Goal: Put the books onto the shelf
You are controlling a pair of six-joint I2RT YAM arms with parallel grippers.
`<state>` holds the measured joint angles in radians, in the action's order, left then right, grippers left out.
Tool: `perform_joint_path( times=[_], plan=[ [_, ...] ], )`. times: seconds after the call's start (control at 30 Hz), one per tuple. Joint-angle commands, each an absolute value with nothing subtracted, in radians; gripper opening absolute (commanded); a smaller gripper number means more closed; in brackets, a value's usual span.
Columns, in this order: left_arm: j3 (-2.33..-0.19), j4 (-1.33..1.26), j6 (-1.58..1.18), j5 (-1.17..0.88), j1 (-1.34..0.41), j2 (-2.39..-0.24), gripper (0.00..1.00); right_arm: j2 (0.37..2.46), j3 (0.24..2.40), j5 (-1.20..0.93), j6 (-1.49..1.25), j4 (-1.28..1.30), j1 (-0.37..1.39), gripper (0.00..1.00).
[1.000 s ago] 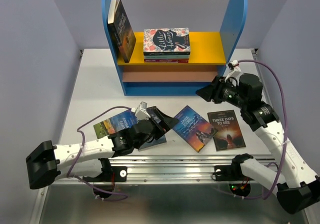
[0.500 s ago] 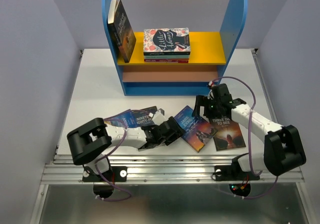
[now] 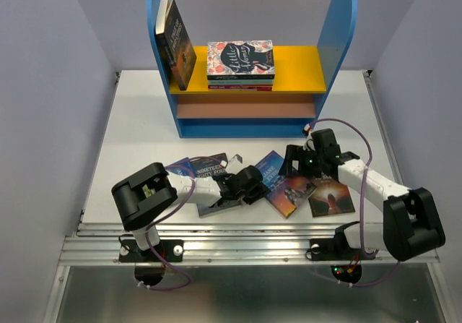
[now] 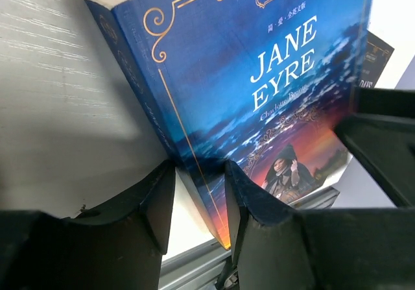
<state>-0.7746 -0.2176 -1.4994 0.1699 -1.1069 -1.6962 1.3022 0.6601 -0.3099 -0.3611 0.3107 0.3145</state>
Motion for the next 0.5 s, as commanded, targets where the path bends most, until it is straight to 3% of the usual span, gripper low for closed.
perform_joint_path(
  times=[0.0, 0.17, 0.33, 0.43, 0.47],
  plan=[
    [-0.791, -0.210, -1.485, 0.178, -1.100, -1.753, 0.37, 1.201, 0.670, -0.665, -0.448, 0.261, 0.342, 1.00],
    [-0.805, -0.203, -1.477, 0.169, -1.100, -1.761, 0.34, 1.157, 0.689, -0.781, -0.496, 0.219, 0.342, 1.00],
    [-0.805, -0.181, -1.474, 0.190, -1.100, -1.740, 0.34, 1.222, 0.698, -0.697, -0.395, 0.391, 0.342, 0.97],
    [-0.808, -0.150, -1.474, 0.222, -1.101, -1.714, 0.34, 1.241, 0.684, -0.629, -0.364, 0.439, 0.342, 0.91],
    [-0.807, -0.135, -1.476, 0.238, -1.100, -1.707, 0.34, 1.243, 0.686, -0.559, -0.359, 0.474, 0.342, 0.84]
  ],
)
